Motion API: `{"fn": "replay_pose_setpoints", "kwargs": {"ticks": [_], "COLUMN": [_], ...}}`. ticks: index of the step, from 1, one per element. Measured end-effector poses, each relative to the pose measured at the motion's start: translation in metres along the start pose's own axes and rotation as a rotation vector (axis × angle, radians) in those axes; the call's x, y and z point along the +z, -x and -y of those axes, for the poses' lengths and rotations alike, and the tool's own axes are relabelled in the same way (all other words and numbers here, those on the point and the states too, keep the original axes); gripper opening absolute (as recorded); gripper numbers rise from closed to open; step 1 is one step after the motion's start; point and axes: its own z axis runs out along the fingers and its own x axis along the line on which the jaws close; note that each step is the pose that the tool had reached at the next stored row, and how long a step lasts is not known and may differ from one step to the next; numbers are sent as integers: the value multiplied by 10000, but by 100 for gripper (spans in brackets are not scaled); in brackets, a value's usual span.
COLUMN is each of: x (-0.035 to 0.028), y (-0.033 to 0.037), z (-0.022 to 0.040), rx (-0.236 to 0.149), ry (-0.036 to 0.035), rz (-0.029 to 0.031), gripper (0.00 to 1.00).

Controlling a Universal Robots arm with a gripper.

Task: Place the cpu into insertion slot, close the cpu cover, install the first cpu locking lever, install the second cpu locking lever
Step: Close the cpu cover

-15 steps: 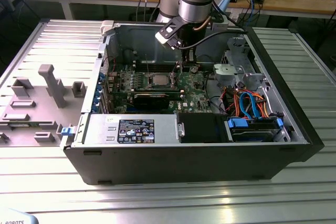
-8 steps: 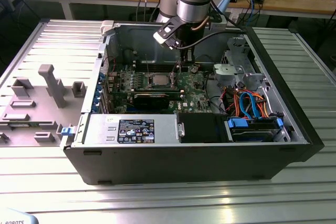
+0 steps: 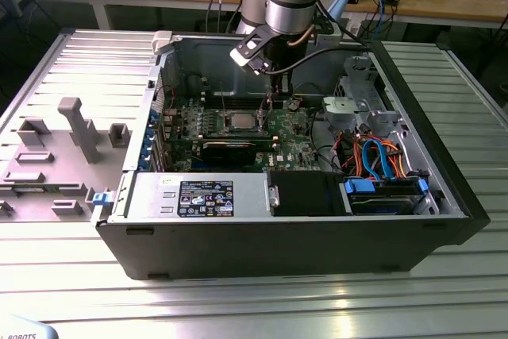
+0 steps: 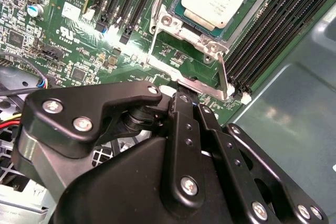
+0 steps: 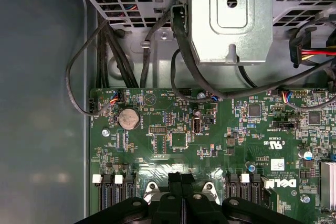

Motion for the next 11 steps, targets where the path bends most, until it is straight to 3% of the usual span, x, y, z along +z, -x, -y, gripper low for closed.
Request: {"fn": "replay_pose_setpoints", "kwargs": {"ticks": [11], "x": [1], "y": [0], "z": [40], "rx": [-1], "ry": [-1], "rz": [1], "gripper": [11]}}
